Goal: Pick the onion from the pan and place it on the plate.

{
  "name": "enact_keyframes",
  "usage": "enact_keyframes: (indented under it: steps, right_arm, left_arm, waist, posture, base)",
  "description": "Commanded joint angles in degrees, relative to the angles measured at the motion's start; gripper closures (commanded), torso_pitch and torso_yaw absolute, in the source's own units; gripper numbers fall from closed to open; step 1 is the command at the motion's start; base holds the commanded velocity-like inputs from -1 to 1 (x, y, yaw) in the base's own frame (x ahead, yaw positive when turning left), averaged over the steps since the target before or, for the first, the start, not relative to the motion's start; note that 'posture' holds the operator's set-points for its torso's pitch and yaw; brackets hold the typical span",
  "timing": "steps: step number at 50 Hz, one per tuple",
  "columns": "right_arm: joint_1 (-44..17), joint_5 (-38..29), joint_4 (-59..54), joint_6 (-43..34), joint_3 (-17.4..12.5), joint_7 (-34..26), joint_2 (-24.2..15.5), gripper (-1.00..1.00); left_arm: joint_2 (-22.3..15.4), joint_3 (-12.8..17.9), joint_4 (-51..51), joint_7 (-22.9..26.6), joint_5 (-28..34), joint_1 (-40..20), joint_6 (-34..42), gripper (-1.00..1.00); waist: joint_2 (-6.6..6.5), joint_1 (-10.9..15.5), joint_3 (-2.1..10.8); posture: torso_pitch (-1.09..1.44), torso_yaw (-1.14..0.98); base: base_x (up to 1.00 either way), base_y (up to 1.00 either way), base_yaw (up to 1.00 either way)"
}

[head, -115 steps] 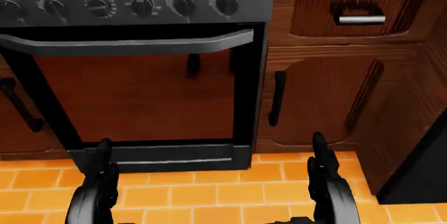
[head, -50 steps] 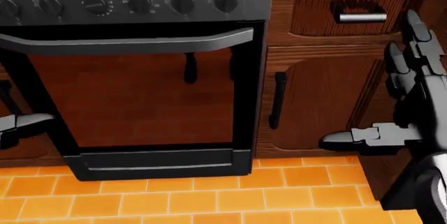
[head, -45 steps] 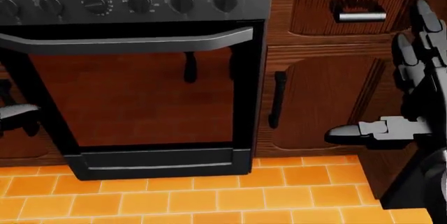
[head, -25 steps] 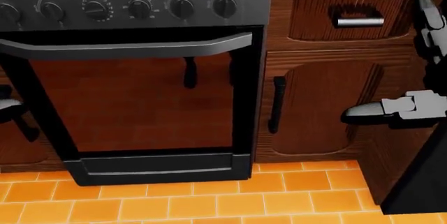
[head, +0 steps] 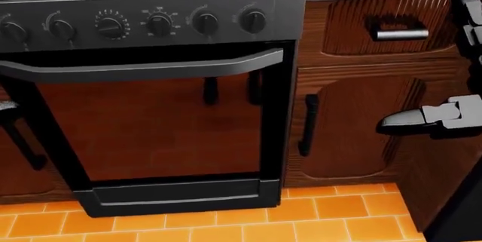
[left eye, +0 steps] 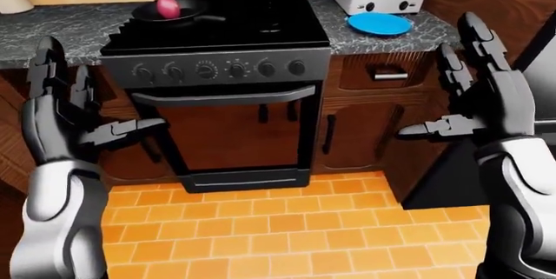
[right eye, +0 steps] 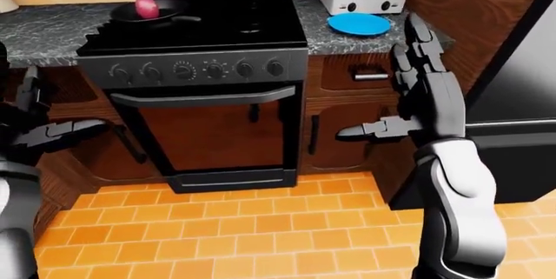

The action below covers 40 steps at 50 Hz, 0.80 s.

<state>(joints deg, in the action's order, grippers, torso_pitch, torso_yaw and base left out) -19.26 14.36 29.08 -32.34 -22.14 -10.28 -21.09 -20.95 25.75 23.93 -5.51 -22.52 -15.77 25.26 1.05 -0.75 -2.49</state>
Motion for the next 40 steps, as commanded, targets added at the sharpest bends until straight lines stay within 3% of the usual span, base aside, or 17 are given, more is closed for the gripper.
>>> enact_keyframes:
  steps: [1,4,7,8,9,12,19,22,23,25,27,31,33,35,36,37,40]
  right_arm:
    - [-1.9,0.3,2.4,1.5,0.2,-0.1,-0.7,-1.00]
    - [-2.0,0.4,2.4,1.3,0.1,-0.2,-0.8,-1.00]
    - [-2.1,0.4,2.5,1.2,0.0,-0.2,-0.9,-1.00]
    - [-2.2,0.5,2.6,1.1,0.0,-0.2,-1.0,-1.00]
    - [-2.3,0.6,2.6,1.0,-0.1,-0.2,-1.1,-1.00]
    - [-2.6,0.7,2.8,0.7,0.0,-0.1,-1.2,-1.00]
    - [-2.6,0.8,3.0,0.6,-0.1,-0.1,-1.4,-1.00]
    - [-2.8,0.8,3.1,0.5,-0.2,-0.2,-1.6,-1.00]
    - [-2.8,0.8,3.2,0.4,-0.2,-0.2,-1.6,-1.00]
    - [-2.8,0.9,3.3,0.3,-0.3,-0.3,-1.7,-1.00]
    - [-3.0,1.0,3.4,0.2,-0.5,-0.3,-1.9,-1.00]
    - [-3.1,1.0,3.3,0.2,-0.6,-0.3,-2.1,-1.00]
    - [-3.1,1.1,3.4,0.1,-0.6,-0.4,-2.2,-1.00]
    - [-2.9,1.1,3.4,0.3,-0.7,-0.5,-2.2,-1.00]
    - [-2.9,1.1,3.4,0.3,-0.8,-0.5,-2.3,-1.00]
    - [-3.1,1.2,3.5,0.0,-0.7,-0.4,-2.4,-1.00]
    - [-3.1,1.1,3.6,0.1,-0.6,-0.5,-2.4,-1.00]
  left_arm:
    - [-1.3,1.6,1.9,-0.1,0.0,-1.2,-1.7,-1.00]
    - [-1.4,1.7,2.1,-0.2,-0.1,-1.3,-1.5,-1.00]
    - [-1.5,1.8,2.1,-0.2,-0.1,-1.3,-1.5,-1.00]
    - [-1.5,1.8,2.1,-0.2,-0.2,-1.3,-1.4,-1.00]
    - [-1.5,1.8,2.3,-0.3,-0.2,-1.4,-1.3,-1.00]
    - [-1.6,1.7,2.3,-0.3,-0.2,-1.5,-1.2,-1.00]
    - [-1.8,1.8,2.5,-0.4,-0.2,-1.7,-1.1,-1.00]
    - [-2.0,2.1,3.0,-0.5,-0.4,-1.8,-0.7,-1.00]
    - [-2.1,2.1,3.2,-0.6,-0.5,-1.8,-0.6,-1.00]
    - [-2.2,2.3,3.4,-0.6,-0.5,-1.8,-0.5,-1.00]
    - [-2.3,2.4,3.6,-0.7,-0.6,-1.8,-0.4,-1.00]
    - [-2.4,2.6,3.9,-0.7,-0.7,-1.7,-0.2,-1.00]
    - [-2.4,2.6,4.0,-0.7,-0.7,-1.6,-0.2,-1.00]
    - [-2.4,2.6,4.1,-0.6,-0.7,-1.6,-0.1,-1.00]
    - [-2.5,2.7,4.3,-0.7,-0.8,-1.7,0.1,-1.00]
    - [-2.6,2.8,4.4,-0.7,-0.9,-1.7,0.2,-1.00]
    - [-2.6,2.8,4.3,-0.7,-0.9,-1.7,0.2,-1.00]
  waist:
    - [1.07,0.4,1.51]
    - [-0.05,0.2,1.26]
    - [-2.75,-0.1,0.46]
    - [-4.78,-0.2,1.34]
    - [-5.78,-0.3,2.42]
    - [-4.91,0.9,0.48]
    - [-0.62,0.8,0.31]
    - [3.02,0.9,1.14]
    - [1.00,0.3,0.94]
    - [2.11,0.5,1.13]
    - [1.82,0.3,1.61]
    - [-0.52,0.0,0.62]
    - [-2.91,-0.3,0.65]
    - [-7.83,-0.2,2.10]
    - [-5.02,0.2,1.30]
    - [-5.71,0.2,0.78]
    - [-4.02,0.7,1.03]
  posture:
    - [0.00,0.00]
    - [0.00,0.00]
    - [0.00,0.00]
    - [0.00,0.00]
    - [0.00,0.00]
    - [0.00,0.00]
    - [0.00,0.00]
    - [0.00,0.00]
    - [0.00,0.00]
    - [0.00,0.00]
    - [0.00,0.00]
    - [0.00,0.00]
    - [0.00,0.00]
    - [0.00,0.00]
    - [0.00,0.00]
    - [0.00,0.00]
    - [0.00,0.00]
  base:
    - [0.12,0.30,0.00]
    - [0.13,0.30,0.00]
    - [0.12,0.31,0.00]
    - [0.12,0.34,0.00]
    - [0.12,0.34,0.00]
    - [0.12,0.33,0.00]
    - [0.13,0.33,0.00]
    - [0.14,0.33,0.00]
    - [0.16,0.34,0.00]
    - [0.15,0.32,0.00]
    - [0.16,0.32,0.00]
    - [0.16,0.33,0.00]
    - [0.17,0.32,0.00]
    - [0.17,0.32,0.00]
    - [0.18,0.32,0.00]
    - [0.17,0.32,0.00]
    - [0.19,0.31,0.00]
